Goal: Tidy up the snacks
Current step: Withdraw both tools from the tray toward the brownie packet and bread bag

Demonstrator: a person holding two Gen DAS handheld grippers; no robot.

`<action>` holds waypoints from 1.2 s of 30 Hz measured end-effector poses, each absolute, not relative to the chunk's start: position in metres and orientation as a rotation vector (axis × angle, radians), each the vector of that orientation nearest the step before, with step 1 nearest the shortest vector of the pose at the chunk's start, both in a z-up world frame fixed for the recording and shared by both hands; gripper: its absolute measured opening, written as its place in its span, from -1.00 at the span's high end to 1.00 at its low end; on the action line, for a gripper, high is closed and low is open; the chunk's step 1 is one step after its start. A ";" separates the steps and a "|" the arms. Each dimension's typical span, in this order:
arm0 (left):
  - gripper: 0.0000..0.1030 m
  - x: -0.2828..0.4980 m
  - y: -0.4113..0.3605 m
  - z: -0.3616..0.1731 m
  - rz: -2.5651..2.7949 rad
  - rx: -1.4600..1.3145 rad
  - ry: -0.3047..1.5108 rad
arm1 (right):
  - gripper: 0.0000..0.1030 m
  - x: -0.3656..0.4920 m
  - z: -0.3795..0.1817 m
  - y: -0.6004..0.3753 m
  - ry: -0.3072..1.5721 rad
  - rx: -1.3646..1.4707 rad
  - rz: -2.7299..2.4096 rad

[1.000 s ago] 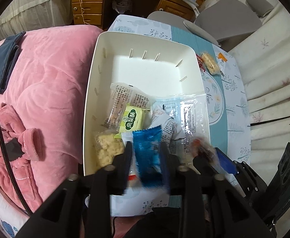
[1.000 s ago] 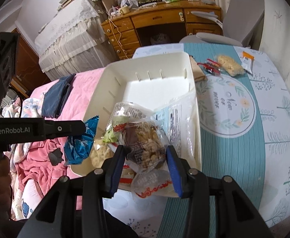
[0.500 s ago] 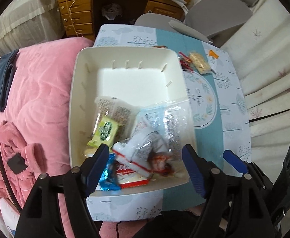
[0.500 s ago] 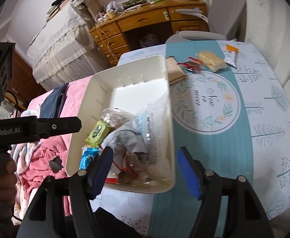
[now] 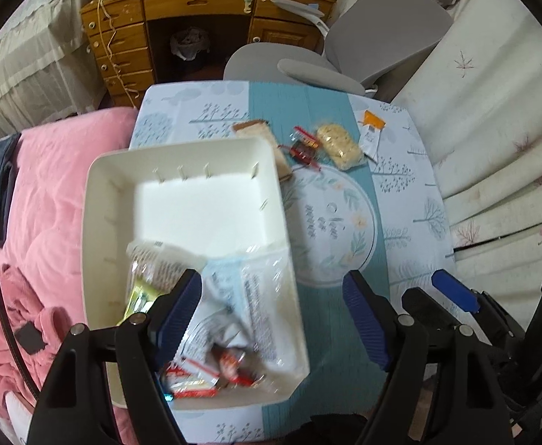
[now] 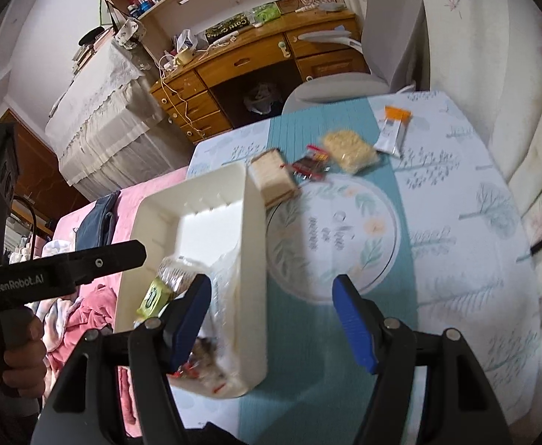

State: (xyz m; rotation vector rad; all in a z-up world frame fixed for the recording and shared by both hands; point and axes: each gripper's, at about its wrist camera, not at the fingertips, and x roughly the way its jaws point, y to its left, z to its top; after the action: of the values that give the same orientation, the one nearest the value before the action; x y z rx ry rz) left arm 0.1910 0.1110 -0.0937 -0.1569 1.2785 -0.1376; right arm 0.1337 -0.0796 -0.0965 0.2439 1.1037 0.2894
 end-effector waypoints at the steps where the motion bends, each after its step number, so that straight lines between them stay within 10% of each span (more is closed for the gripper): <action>1: -0.50 0.195 0.106 -0.093 -0.135 -0.152 1.276 | -0.33 0.139 -0.096 -0.085 1.101 0.240 0.294; 36: -0.62 0.409 -0.017 -0.212 -0.051 0.187 1.454 | -0.70 0.323 -0.200 -0.175 0.899 0.147 0.365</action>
State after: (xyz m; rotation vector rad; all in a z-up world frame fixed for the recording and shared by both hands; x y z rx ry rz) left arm 0.4093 -0.0169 -0.2120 0.1867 1.4536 -0.0506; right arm 0.3226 -0.1749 -0.2003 0.1470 0.8988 0.3647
